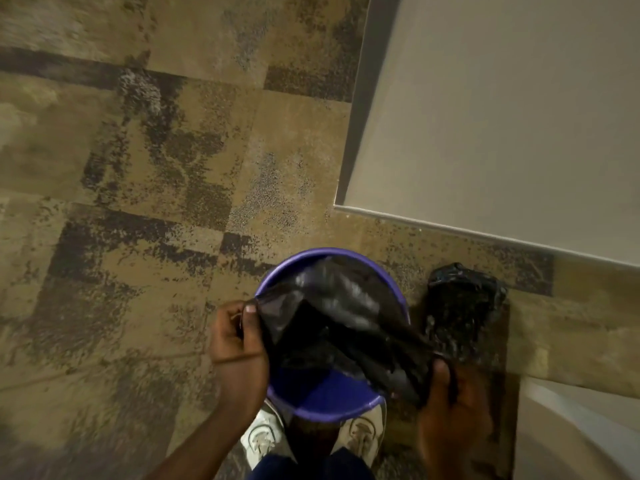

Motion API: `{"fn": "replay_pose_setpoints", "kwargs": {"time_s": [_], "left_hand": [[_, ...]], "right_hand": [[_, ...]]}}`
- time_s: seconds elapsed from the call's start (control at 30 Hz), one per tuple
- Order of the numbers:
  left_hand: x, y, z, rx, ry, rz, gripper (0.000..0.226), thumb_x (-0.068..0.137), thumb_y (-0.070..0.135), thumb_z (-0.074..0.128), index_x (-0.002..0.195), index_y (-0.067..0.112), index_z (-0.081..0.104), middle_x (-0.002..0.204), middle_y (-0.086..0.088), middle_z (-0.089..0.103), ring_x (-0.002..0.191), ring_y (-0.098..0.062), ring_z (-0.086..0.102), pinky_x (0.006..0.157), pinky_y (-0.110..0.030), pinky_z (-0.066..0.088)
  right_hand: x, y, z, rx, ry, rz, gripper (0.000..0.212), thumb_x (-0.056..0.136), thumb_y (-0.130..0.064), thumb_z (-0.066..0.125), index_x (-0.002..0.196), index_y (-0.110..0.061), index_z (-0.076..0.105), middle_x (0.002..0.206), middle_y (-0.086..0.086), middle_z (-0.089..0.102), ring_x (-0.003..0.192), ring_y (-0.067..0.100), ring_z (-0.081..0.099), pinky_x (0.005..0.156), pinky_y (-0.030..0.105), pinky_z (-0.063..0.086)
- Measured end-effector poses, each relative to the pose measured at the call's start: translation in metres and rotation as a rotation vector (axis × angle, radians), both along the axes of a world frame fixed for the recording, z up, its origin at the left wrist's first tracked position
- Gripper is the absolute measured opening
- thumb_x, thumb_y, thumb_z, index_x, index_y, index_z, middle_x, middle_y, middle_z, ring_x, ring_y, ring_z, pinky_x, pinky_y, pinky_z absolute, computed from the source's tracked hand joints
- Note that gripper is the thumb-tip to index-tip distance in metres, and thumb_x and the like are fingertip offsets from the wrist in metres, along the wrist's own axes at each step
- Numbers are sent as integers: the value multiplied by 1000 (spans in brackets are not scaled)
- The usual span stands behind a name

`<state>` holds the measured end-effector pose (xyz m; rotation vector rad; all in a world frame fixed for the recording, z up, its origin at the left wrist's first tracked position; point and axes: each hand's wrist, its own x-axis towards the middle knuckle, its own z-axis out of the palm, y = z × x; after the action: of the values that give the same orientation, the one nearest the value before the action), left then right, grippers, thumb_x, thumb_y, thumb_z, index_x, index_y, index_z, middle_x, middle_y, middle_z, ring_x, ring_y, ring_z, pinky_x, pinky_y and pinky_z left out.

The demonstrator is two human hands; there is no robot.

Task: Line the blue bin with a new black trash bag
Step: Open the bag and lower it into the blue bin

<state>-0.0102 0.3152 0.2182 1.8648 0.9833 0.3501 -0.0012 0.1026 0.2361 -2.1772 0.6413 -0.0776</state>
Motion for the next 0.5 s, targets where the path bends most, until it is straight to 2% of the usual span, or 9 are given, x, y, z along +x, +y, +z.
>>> {"fn": "replay_pose_setpoints", "kwargs": {"time_s": [0.07,0.13,0.23,0.33,0.4,0.5], "left_hand": [[3,10,-29,-3,118,6,13,89,32,47,85,22,54,76,3,59,72,-14,58,68,-35,44],[20,20,-51,67,220,-65,14,92,23,51,90,12,59,80,-7,66,77,-31,62,68,-33,39],[44,33,-66,111,280,-133,15,94,24,51,90,11,58,84,-13,68,78,-31,62,66,-34,41],[77,45,-72,74,302,-121,16,94,28,48,90,15,56,83,-7,62,77,-29,58,67,-34,41],[100,53,-79,94,344,-120,18,93,30,48,87,15,56,83,-8,61,78,-29,57,68,-36,43],[123,62,-89,88,434,-167,21,90,30,48,88,13,61,84,-11,65,81,-32,61,71,-38,47]], "right_hand": [[0,-3,-24,24,225,-130,38,92,-31,52,98,5,63,87,17,61,80,24,54,71,27,36],[16,-10,-47,9,320,-109,26,95,-24,49,100,-2,61,87,10,59,75,21,56,61,24,35],[47,-11,-73,17,288,2,21,96,-25,47,100,-8,59,87,5,60,74,16,57,58,19,36],[94,-17,-96,-23,192,9,25,94,-25,51,98,-4,62,88,5,59,81,18,54,71,26,39],[125,-24,-112,-46,200,32,27,92,-26,54,84,-3,66,77,7,59,73,20,54,70,28,38],[152,-30,-132,-73,230,117,33,88,-25,59,67,0,64,63,12,56,62,23,54,66,35,45]]}}
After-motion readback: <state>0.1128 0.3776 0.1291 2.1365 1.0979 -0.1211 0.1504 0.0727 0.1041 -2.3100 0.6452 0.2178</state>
